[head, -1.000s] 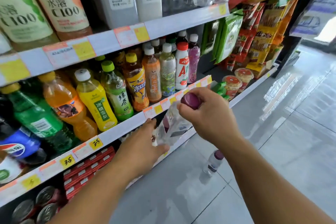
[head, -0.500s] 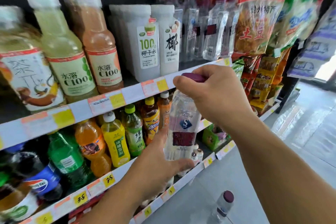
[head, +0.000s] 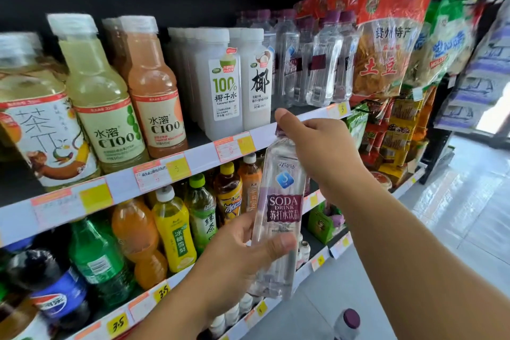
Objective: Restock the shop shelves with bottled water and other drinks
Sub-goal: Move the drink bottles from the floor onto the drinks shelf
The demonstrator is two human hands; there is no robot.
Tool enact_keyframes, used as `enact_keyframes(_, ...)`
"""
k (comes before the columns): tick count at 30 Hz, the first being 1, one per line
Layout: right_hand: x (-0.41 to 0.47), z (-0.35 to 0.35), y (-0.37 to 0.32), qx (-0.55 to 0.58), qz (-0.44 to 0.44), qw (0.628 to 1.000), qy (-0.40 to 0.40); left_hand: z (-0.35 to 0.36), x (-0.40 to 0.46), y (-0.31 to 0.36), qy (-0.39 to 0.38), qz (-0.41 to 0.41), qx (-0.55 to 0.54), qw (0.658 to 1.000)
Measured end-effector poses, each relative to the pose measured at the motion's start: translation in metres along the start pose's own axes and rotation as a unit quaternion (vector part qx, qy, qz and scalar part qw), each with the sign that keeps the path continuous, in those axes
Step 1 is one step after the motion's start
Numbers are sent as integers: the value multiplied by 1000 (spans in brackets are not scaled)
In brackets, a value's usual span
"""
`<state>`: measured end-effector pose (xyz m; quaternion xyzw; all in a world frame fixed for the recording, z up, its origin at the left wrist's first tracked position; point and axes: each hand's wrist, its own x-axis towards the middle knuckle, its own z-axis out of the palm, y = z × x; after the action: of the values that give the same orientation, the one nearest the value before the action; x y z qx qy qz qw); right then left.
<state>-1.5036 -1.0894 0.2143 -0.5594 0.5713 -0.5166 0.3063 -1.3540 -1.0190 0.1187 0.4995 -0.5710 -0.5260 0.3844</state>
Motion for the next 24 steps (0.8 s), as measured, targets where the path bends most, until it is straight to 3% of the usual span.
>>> enact_keyframes(7,4,-5,11,-1,-1,1000,-9,2,5,13,21,7,-23,999)
enact_keyframes(16,-15,-4,0,-48,-110,992,-35,0,34,39,149,74,14,986)
enact_keyframes(19,-14,-6,-6,-58,-82,994,-51,4,40,55,179,101,-4,979)
enact_keyframes(24,-11,-7,-7,-54,-52,996,-48,-1,44,71,216,139,173,951)
